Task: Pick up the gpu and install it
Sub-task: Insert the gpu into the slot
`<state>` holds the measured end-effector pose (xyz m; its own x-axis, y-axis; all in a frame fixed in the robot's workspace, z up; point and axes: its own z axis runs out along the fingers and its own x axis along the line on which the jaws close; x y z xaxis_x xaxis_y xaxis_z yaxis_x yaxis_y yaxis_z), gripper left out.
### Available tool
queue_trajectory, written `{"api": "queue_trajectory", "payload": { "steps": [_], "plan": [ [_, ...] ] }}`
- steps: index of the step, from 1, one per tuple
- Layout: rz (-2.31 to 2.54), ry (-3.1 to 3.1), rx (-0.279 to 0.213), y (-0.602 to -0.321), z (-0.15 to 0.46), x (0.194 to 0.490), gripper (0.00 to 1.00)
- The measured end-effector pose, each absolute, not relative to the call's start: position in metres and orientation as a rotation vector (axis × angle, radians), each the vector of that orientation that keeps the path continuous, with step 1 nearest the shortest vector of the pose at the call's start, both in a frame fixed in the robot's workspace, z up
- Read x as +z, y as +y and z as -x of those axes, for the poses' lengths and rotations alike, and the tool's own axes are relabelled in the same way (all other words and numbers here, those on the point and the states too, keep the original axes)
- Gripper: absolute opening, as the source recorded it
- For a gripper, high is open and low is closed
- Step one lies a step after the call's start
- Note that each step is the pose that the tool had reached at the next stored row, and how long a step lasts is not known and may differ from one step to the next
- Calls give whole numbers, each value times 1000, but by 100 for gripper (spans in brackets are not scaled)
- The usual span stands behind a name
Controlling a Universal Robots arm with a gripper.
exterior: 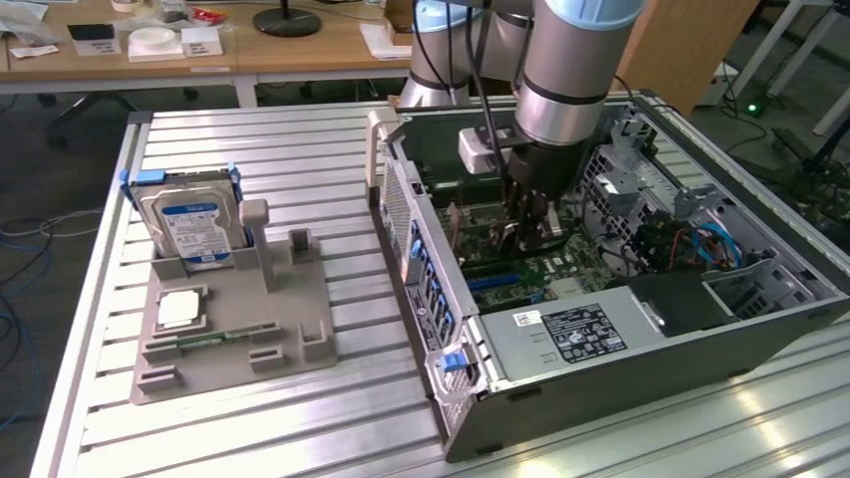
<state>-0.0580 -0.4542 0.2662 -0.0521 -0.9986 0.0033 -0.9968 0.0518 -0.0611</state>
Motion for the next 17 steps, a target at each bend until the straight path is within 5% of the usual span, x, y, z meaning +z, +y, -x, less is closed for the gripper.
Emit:
{"api": "queue_trajectory", "payload": {
  "steps": [17],
  "plan": [
    [2135,2249,-72,-459,64,255,28]
  ]
}}
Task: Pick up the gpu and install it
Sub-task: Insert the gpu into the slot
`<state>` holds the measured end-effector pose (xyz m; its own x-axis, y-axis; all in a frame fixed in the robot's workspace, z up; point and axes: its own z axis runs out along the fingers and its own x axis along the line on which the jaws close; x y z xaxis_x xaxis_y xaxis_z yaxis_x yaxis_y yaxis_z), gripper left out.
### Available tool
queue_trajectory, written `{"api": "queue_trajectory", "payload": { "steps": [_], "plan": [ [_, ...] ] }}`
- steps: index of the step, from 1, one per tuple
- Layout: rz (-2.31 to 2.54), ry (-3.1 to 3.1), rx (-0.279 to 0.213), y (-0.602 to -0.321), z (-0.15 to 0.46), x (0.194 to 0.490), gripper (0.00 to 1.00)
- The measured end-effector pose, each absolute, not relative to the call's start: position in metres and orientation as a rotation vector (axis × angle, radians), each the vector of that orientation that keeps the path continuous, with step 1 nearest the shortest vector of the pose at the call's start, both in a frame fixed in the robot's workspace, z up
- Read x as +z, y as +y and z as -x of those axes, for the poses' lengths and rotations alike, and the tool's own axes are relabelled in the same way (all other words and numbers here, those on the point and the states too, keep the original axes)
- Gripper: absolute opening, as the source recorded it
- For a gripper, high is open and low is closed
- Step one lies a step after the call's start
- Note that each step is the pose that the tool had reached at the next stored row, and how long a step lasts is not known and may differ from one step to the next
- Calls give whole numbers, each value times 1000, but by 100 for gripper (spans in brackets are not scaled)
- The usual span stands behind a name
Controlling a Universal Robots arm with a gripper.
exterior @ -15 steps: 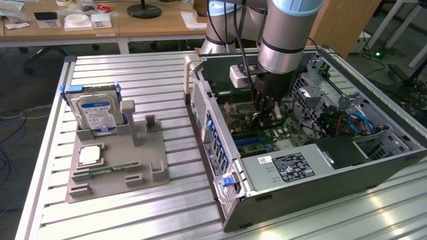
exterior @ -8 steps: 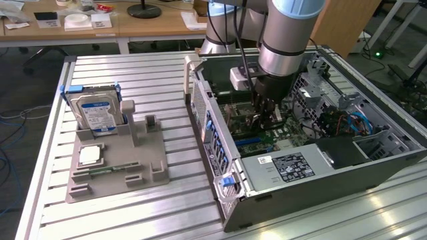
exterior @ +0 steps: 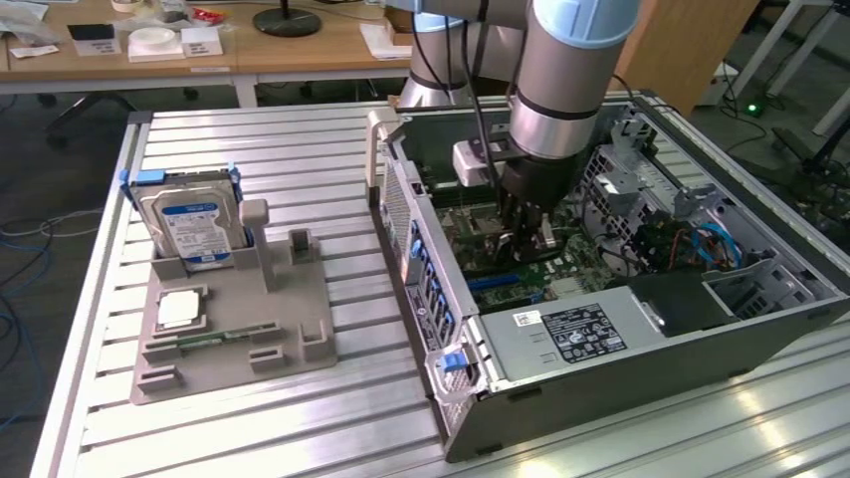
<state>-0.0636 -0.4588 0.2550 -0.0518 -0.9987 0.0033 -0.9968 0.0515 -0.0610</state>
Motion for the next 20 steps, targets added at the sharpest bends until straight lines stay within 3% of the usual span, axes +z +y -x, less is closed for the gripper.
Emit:
{"api": "queue_trajectory", "payload": {
  "steps": [20],
  "plan": [
    [2136,2249,-71,-459,68,240,28]
  ]
}}
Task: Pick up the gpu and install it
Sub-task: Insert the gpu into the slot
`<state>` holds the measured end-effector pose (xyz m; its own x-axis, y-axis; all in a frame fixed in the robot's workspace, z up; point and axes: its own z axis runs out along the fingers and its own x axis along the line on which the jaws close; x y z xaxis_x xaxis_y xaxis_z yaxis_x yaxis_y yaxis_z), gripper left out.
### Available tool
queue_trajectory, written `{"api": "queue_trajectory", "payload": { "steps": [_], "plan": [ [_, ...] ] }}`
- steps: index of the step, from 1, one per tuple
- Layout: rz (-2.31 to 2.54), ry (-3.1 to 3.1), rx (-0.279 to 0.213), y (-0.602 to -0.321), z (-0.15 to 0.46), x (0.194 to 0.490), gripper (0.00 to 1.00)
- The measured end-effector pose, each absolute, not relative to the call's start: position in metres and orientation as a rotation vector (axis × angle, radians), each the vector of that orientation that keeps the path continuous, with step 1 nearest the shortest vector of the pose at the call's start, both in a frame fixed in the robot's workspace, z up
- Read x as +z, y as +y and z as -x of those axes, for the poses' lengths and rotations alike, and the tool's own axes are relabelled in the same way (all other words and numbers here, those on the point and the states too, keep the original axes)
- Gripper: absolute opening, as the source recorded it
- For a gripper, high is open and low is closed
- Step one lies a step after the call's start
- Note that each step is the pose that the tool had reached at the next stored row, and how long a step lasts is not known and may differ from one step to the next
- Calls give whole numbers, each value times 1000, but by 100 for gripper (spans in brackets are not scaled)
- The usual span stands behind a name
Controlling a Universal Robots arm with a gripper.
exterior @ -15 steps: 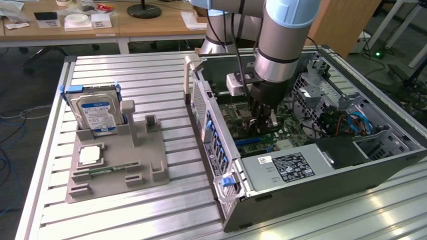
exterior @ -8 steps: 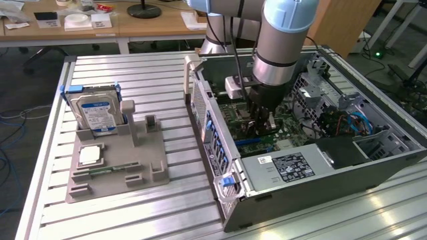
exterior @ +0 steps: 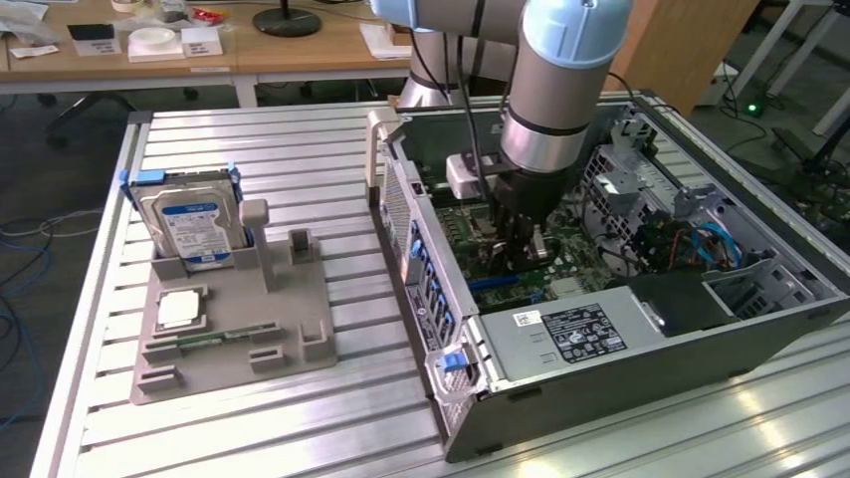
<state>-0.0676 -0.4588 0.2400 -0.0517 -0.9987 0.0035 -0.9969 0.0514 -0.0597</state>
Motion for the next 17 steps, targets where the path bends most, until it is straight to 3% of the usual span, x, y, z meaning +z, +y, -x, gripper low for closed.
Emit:
{"api": "queue_trajectory", "payload": {
  "steps": [17],
  "plan": [
    [2136,2250,-71,-459,70,236,28]
  ]
}}
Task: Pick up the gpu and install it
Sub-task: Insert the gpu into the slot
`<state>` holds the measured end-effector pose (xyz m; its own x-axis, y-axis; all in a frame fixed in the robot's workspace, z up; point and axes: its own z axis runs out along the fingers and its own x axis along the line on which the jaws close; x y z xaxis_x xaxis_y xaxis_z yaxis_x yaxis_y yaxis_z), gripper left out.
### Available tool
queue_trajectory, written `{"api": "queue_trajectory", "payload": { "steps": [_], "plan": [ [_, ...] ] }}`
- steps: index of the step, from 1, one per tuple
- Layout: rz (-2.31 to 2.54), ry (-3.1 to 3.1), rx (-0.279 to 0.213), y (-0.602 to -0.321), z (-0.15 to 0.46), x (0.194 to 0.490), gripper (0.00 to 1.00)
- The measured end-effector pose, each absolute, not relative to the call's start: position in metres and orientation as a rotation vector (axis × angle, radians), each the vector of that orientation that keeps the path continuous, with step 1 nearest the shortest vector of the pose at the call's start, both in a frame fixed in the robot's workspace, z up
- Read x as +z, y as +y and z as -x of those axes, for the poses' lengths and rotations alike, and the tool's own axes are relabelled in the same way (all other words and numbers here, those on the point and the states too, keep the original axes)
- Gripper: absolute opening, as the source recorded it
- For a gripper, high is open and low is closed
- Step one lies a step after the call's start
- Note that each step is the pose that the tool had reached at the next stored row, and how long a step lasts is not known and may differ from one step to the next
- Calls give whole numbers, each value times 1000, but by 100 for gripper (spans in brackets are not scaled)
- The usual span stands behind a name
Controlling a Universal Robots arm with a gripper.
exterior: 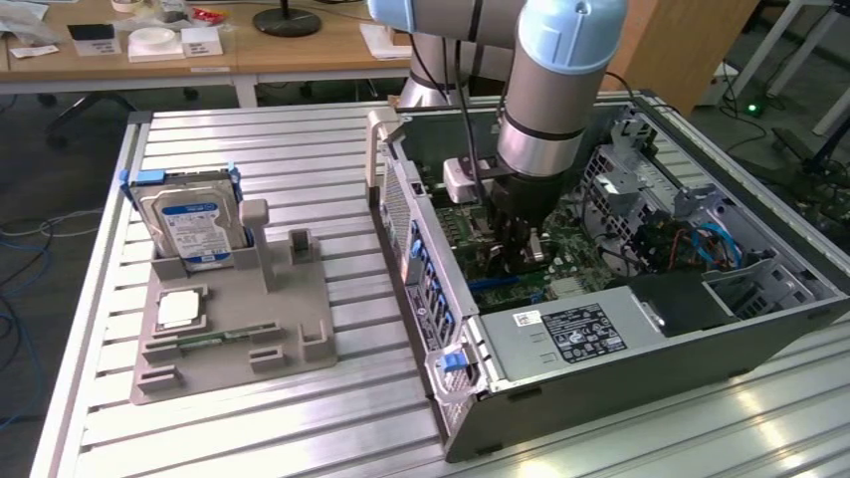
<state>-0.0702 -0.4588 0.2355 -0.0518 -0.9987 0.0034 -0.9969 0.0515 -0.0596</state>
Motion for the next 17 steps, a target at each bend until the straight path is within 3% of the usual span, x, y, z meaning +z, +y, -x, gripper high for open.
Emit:
{"api": "queue_trajectory", "payload": {
  "steps": [17],
  "plan": [
    [2136,2250,-71,-458,70,231,28]
  ]
}}
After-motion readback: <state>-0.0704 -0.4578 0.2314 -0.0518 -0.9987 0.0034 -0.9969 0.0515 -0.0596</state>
